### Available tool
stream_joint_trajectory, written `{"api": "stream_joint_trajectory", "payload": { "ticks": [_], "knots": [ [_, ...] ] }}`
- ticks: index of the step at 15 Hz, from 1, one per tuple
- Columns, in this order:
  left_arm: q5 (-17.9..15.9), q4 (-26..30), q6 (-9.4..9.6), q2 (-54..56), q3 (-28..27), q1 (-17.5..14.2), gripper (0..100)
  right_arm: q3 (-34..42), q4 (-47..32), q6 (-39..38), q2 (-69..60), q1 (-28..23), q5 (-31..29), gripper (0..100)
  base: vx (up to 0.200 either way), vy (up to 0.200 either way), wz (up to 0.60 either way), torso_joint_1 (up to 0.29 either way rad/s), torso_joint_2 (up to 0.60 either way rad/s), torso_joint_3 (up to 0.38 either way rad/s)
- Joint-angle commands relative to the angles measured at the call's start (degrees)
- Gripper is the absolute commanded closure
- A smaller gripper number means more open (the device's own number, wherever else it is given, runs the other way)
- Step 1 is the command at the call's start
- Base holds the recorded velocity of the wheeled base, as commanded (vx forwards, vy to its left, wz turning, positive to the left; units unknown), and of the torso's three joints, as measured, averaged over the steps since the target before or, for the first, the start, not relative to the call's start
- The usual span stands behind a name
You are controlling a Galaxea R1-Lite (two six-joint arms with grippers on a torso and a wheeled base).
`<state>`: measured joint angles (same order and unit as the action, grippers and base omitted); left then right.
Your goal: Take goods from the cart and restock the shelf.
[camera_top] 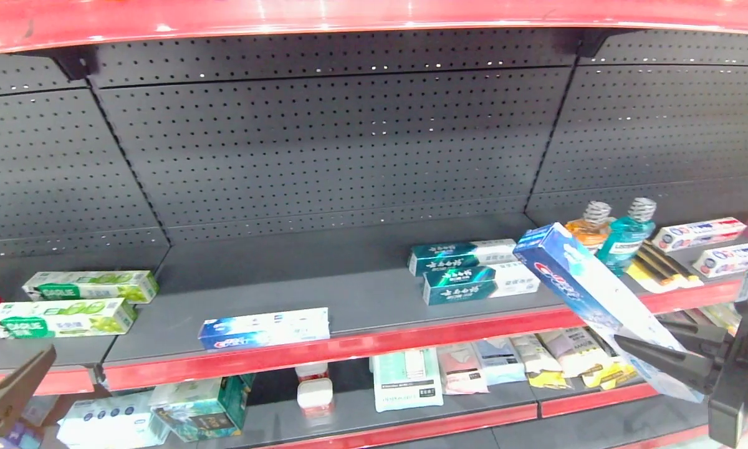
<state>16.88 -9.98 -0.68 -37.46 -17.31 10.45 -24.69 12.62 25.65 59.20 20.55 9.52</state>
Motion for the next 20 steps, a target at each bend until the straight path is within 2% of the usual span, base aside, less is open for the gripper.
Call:
{"api": "stream_joint_trajectory", "payload": {
  "ticks": [1, 7, 9, 11, 13, 15, 17, 20],
  "knots": [
    [0.0, 0.0, -0.02, -0.2, 0.0, 0.0, 0, 0.0, 0.0, 0.0, 0.0, 0.0, 0.1, 100, 0.0, 0.0, 0.6, 0.007, 0.01, 0.002],
    [0.0, 0.0, -0.02, 0.0, 0.1, 0.0, 0, 0.0, 0.0, 0.0, 0.0, 0.0, -0.1, 100, 0.0, 0.0, 0.6, 0.002, 0.0, 0.002],
    [-0.3, 0.0, -0.37, 0.6, 0.9, 0.1, 0, -0.4, 0.3, 0.0, 0.7, -0.1, -0.2, 100, 0.0, 0.0, 0.0, 0.0, 0.0, 0.0],
    [-3.3, 0.1, -0.72, 2.7, 2.5, 0.0, 0, -1.2, 0.6, 0.1, 1.6, 0.0, 0.0, 100, 0.0, 0.0, 0.0, 0.0, 0.0, 0.0],
    [-9.3, 0.1, -0.72, 8.1, 6.9, 0.1, 0, -4.0, 0.6, 0.0, 5.1, 1.2, -0.1, 100, 0.0, 0.0, 0.0, 0.0, 0.0, 0.0],
    [-11.7, 1.2, -0.72, 12.2, 9.5, 0.1, 0, -6.6, 0.5, 0.1, 8.5, 3.2, -0.4, 100, 0.0, 0.0, 0.0, 0.0, 0.0, 0.0],
    [-15.2, 5.6, -0.72, 18.7, 11.0, 0.1, 0, -9.0, 0.6, 0.1, 11.9, 5.3, -0.4, 100, 0.0, 0.0, 0.0, 0.0, 0.0, 0.0],
    [-15.7, 14.0, -0.81, 26.8, 11.3, 0.1, 0, -10.4, 0.7, 0.7, 15.1, 6.2, -0.5, 100, 0.0, 0.0, 0.0, 0.0, 0.0, 0.0]
  ]
}}
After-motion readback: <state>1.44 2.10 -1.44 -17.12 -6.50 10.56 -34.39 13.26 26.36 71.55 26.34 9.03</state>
